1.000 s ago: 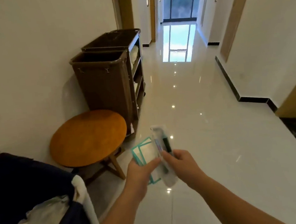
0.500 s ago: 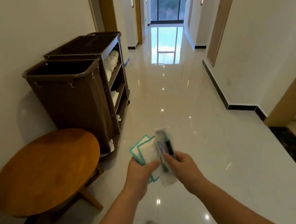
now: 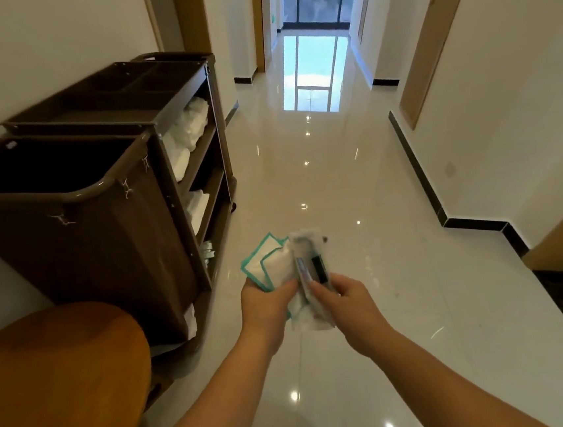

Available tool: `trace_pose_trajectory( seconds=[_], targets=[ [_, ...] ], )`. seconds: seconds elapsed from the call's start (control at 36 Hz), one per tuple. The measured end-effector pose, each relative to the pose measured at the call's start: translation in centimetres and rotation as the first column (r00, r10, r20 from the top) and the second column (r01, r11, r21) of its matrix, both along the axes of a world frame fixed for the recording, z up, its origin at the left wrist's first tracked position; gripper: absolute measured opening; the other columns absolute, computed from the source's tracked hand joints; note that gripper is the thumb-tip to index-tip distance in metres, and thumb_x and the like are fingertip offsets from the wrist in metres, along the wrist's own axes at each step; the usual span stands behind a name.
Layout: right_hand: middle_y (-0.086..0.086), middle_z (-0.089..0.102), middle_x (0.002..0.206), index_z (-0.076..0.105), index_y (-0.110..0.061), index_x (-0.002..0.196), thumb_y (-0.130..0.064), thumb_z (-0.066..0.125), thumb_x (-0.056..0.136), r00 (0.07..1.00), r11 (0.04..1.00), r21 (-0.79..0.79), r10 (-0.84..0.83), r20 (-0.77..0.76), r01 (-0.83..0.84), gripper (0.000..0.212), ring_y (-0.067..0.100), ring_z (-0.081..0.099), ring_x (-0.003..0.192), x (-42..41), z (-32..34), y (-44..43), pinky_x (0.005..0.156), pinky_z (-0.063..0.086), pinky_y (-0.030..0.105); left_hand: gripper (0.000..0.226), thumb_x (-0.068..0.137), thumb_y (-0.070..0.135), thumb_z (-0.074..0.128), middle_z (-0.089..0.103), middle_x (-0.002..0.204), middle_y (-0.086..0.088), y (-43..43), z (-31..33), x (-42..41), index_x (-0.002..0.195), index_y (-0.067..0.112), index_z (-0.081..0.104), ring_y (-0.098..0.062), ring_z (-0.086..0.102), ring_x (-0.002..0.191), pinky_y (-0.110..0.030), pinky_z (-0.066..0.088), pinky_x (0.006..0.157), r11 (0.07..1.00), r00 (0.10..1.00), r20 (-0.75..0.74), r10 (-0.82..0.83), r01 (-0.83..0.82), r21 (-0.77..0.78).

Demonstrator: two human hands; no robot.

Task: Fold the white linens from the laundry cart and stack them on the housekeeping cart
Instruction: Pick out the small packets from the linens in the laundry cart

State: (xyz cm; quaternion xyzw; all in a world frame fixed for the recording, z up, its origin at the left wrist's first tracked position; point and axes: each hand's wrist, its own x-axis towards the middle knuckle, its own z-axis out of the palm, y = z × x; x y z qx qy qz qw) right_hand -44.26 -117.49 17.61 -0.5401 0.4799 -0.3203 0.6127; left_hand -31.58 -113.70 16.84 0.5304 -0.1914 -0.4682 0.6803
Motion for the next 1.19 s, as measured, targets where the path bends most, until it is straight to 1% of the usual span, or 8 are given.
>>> trace_pose_trajectory(
  seconds=[0.08,0.14,0.25,0.44,0.64,0.94,1.11,1.19],
  targets=[
    [0.015,0.07,0.095,0.07,-0.009,0.099,-0.026,0.069,0.086,1.0,0.999,0.007,0.032,-0.002,-0.032,0.021,0.029,0.068,0.09,0.6,-0.8,-5.1,0.081,0.057,0.044,0.041,0.076,-0.007,0.073,0.074,0.098,-0.009,-4.8,-1.1,0.8,0.108,0.018,0.066,-0.028,0.071,0.091,-0.044,0.058,0.072,0.999,1.0,-0.008,0.02,-0.019,0.046],
    [0.01,0.071,0.092,0.071,-0.016,0.097,-0.023,0.069,0.086,0.999,0.998,0.017,0.054,0.011,-0.054,0.013,0.025,0.069,0.086,0.9,-1.4,-9.0,0.077,0.059,0.038,0.041,0.077,-0.008,0.071,0.073,0.098,-0.01,-8.3,-1.9,1.1,0.109,0.017,0.066,-0.03,0.07,0.093,-0.048,0.058,0.076,0.998,1.0,0.016,0.002,-0.003,0.066],
    [0.012,0.072,0.089,0.071,-0.017,0.091,-0.018,0.07,0.085,0.994,0.994,0.02,0.108,-0.011,-0.108,0.006,0.026,0.069,0.081,0.9,-2.5,-17.9,0.073,0.057,0.04,0.037,0.08,-0.009,0.068,0.075,0.093,-0.006,-15.6,-3.1,1.5,0.107,0.016,0.066,-0.025,0.072,0.089,-0.04,0.058,0.074,0.998,0.998,0.062,0.008,-0.012,0.068],
    [0.009,0.073,0.089,0.071,-0.017,0.093,-0.019,0.069,0.086,0.963,0.964,-0.012,0.263,-0.055,-0.264,0.007,0.028,0.07,0.085,1.1,-2.2,-32.1,0.077,0.057,0.043,0.018,0.095,0.033,0.054,0.075,0.099,-0.002,-28.0,-2.4,0.8,0.106,0.021,0.063,-0.021,0.071,0.094,-0.039,0.055,0.084,0.983,0.986,0.007,0.167,-0.167,0.072],
    [0.0,0.068,0.079,0.069,-0.02,0.093,-0.028,0.068,0.086,0.915,0.923,-0.045,0.371,-0.157,-0.382,0.01,0.012,0.062,0.068,3.9,-1.8,-43.3,0.055,0.048,0.024,0.015,0.095,0.033,0.056,0.074,0.101,0.0,-37.1,-2.5,2.9,0.106,0.026,0.064,-0.02,0.07,0.096,-0.047,0.053,0.091,0.953,0.957,0.109,0.269,-0.281,0.115],
    [-0.002,0.071,0.088,0.068,-0.022,0.099,-0.032,0.069,0.086,0.846,0.852,-0.115,0.476,-0.238,-0.512,0.016,0.013,0.07,0.081,15.8,-2.7,-57.9,0.065,0.057,0.027,0.018,0.094,0.03,0.059,0.072,0.105,-0.001,-50.9,-5.3,13.0,0.112,0.029,0.059,-0.016,0.07,0.094,-0.039,0.057,0.083,0.931,0.939,0.073,0.335,-0.342,0.125],
    [-0.006,0.069,0.075,0.069,-0.021,0.089,-0.029,0.064,0.091,0.794,0.815,-0.061,0.539,-0.282,-0.576,0.009,-0.002,0.065,0.059,25.7,-2.6,-65.7,0.048,0.044,0.01,0.026,0.091,0.013,0.064,0.074,0.098,0.004,-58.1,-6.3,21.8,0.112,0.027,0.061,-0.015,0.071,0.092,-0.037,0.056,0.081,0.927,0.935,-0.004,0.355,-0.351,0.133],
    [-0.006,0.069,0.076,0.07,-0.021,0.09,-0.031,0.063,0.091,0.75,0.785,-0.038,0.575,-0.327,-0.618,0.013,-0.001,0.066,0.061,30.3,-2.2,-68.8,0.049,0.046,0.012,0.031,0.086,0.005,0.068,0.073,0.095,0.005,-60.6,-6.2,26.0,0.107,0.027,0.062,-0.013,0.071,0.088,-0.034,0.057,0.077,0.917,0.927,-0.001,0.376,-0.371,0.148]
  ],
)
